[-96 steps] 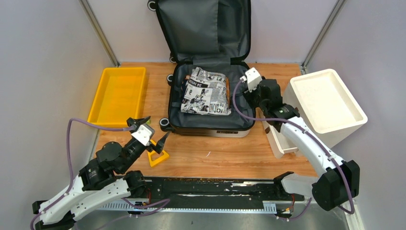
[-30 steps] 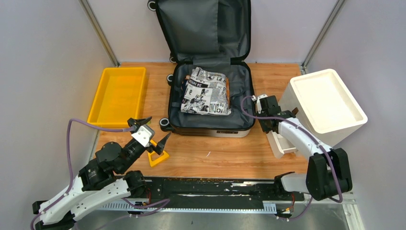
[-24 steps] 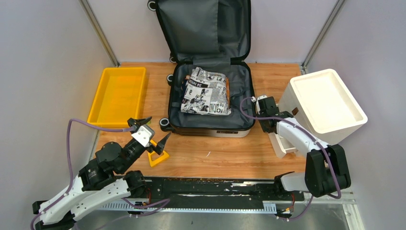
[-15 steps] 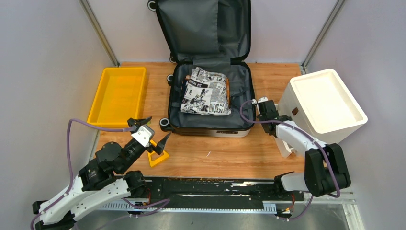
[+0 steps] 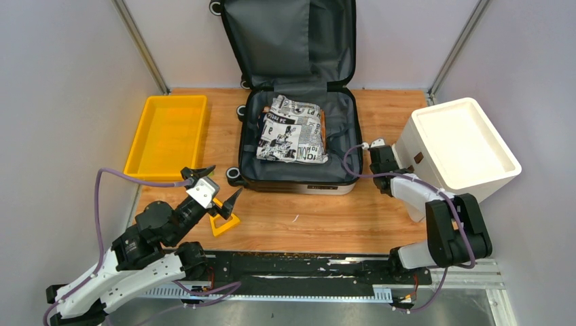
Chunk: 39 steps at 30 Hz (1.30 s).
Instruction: Open, take out, and arrange the luggage
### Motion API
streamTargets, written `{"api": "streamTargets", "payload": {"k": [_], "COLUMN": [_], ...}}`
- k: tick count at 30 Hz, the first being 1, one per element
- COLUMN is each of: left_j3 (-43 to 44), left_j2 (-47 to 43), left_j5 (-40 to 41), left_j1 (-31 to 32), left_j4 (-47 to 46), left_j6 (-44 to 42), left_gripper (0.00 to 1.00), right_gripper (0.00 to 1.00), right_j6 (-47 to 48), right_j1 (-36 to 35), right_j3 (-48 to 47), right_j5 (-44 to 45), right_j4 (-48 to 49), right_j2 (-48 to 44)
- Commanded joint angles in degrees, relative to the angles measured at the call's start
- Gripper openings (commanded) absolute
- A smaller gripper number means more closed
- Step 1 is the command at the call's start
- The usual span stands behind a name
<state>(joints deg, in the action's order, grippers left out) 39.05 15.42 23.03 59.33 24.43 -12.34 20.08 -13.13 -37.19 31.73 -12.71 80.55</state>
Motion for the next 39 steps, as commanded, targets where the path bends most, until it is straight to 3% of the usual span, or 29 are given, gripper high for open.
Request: {"api": "streamTargets", "payload": {"k": [1, 14, 19, 21, 27, 29, 31, 33, 34, 39], "left_j3": [0.01, -0.08, -0.1, -0.19, -0.11, -0.11, 0.11, 0.89, 1.85, 8.36], "left_j2": [-0.21, -0.15, -0.02, 0.07, 0.98, 1.58, 2.71, 4.8, 6.64, 14.57], "left_j5": [0.26, 0.33, 0.86, 1.08, 1.91, 2.32, 2.99, 4.14, 5.3, 9.38], "left_j1": [0.16, 0.21, 0.17, 0.17, 0.17, 0.17, 0.17, 0.17, 0.17, 0.16], "left_j4": [-2.21, -2.28, -2.27, -2.24, -1.7, -1.67, -1.55, -1.04, -0.47, 2.05], "left_j6": [-0.8, -1.0, -1.09, -1.17, -1.28, -1.21, -1.11, -1.0, -0.79, 5.84], "left_gripper": [1.0, 1.0, 1.0, 1.0, 1.0, 1.0, 1.0, 1.0, 1.0, 1.0], "right_gripper": [0.0, 0.0, 0.0, 0.05, 0.12, 0.18, 0.3, 0.94, 0.99, 1.0], "right_j6": [2.33, 2.68, -2.24, -3.92, -10.07, -12.62, -15.84, -17.95, -18.41, -23.11], "right_j1": [1.71, 2.8, 0.24, -1.05, -2.85, -2.9, -2.93, -2.9, -2.89, -2.87], "right_j3": [1.24, 1.02, -3.14, -5.27, -19.29, -23.94, -28.85, -32.67, -34.11, -38.95], "right_j5": [3.88, 3.14, -2.27, -0.64, -2.89, -5.38, -12.22, -21.52, -25.2, -36.52], "right_j4": [6.45, 8.09, -0.13, -4.33, -20.58, -23.32, -25.06, -24.46, -23.72, -21.87], "right_j2": [0.97, 2.37, -0.61, -2.44, -6.87, -8.53, -9.87, -10.96, -11.41, -12.91]}}
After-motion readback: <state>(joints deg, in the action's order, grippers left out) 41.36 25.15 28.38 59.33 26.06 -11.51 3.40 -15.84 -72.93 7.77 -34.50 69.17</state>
